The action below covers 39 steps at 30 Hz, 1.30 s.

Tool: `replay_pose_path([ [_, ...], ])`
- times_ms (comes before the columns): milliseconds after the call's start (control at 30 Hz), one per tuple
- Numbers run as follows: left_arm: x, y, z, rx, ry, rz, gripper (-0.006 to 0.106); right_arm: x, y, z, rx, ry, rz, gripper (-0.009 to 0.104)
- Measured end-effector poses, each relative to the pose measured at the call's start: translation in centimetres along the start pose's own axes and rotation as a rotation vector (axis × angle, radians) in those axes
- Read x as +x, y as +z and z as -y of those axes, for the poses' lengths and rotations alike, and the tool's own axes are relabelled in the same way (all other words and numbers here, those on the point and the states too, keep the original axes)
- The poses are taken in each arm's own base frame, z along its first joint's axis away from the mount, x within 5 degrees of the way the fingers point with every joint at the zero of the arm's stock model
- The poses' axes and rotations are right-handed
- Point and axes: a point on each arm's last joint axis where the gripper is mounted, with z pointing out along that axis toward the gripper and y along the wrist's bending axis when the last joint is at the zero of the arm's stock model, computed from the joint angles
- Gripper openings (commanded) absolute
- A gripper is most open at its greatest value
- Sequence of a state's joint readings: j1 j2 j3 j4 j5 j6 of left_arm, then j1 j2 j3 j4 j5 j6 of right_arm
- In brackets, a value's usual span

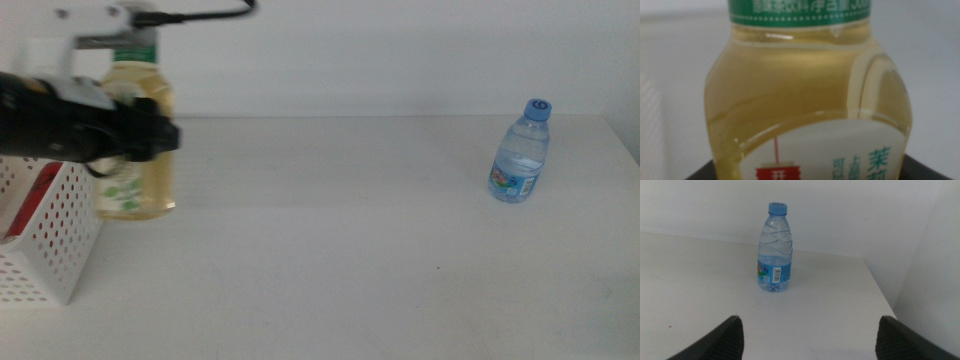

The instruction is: Use arms to grab the bottles and put them into the dustbin to the left of the table.

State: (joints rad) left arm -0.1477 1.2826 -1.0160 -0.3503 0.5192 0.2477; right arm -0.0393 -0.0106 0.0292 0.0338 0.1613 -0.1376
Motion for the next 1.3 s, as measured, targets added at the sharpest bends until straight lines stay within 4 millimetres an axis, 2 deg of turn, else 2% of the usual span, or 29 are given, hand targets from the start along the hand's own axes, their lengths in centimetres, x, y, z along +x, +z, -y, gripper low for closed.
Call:
replay_pose_path([
  [300, -2.7, -4.7, -7.0, -0.143, -0.136, -0.219, -0.005, 0.0, 0.0, 0.0, 0.000, 0.000, 0.000, 0.096],
  [467, -4.0, -5.0, -11.3, -0.214, -0.203, -0.320, -0.005, 0.0, 0.0, 0.0, 0.000, 0.000, 0.000, 0.096],
  [633, -4.6, -3.1, -15.1, -0.255, -0.225, -0.433, -0.005, 0.0, 0.0, 0.0, 0.000, 0.000, 0.000, 0.096],
  [900, -4.5, 2.9, -19.8, -0.279, -0.220, -0.550, -0.005, 0.0, 0.0, 0.0, 0.000, 0.000, 0.000, 0.096],
  [1133, -2.5, 6.5, -22.0, -0.290, -0.222, -0.649, -0.005, 0.0, 0.0, 0.0, 0.000, 0.000, 0.000, 0.096],
  [1300, -1.5, 7.7, -22.8, -0.302, -0.214, -0.698, -0.003, 0.0, 0.0, 0.0, 0.000, 0.000, 0.000, 0.096],
])
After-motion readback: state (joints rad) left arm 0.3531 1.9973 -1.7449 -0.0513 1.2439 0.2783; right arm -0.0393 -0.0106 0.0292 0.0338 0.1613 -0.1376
